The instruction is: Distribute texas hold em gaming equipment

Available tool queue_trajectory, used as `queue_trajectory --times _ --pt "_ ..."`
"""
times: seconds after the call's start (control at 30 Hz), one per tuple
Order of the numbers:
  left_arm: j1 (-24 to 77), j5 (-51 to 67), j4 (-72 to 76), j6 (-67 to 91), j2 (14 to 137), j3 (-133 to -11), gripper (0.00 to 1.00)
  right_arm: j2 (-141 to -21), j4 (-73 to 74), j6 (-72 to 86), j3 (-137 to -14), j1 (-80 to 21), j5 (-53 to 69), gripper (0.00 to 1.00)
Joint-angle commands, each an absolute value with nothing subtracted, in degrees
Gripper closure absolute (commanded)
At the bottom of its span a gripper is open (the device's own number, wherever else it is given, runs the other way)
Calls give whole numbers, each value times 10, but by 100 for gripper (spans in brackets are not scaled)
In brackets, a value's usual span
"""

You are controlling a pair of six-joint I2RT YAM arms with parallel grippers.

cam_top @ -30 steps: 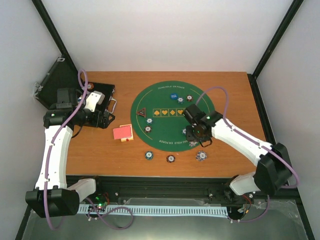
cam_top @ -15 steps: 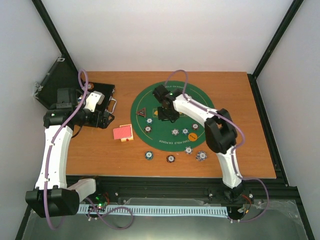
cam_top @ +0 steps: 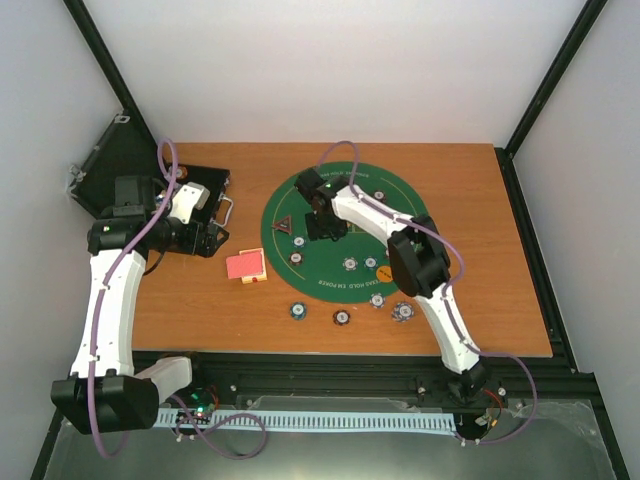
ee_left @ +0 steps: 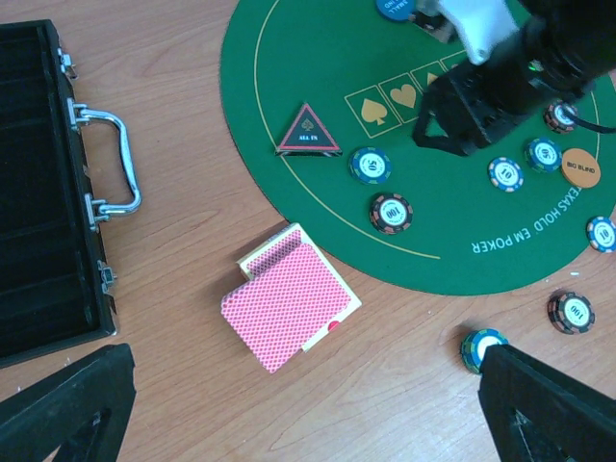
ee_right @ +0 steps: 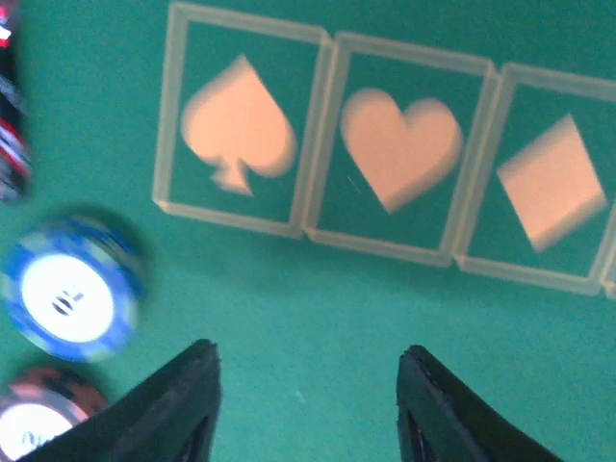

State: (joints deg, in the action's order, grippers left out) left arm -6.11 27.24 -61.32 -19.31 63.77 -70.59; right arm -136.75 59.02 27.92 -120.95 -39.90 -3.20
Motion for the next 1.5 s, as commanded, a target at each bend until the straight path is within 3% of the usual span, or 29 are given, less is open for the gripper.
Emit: queue_trajectory --times 0.0,0.23,0.5,0.87,1.47 --pt "-64 277 -609 -204 644 -711 0 -1262 578 280 -1093 -404 -53 46" --pt "-64 285 -607 -205 638 -702 0 -1153 531 283 -908 -405 -68 34" --pt "-64 284 -616 -206 634 -711 0 -1114 514 292 -840 -410 -66 35" --pt "-64 285 -613 -202 644 -714 0 -950 478 328 -619 -425 -55 35" --pt "-64 281 -616 -194 641 -720 0 -961 428 292 -552 -417 -22 35"
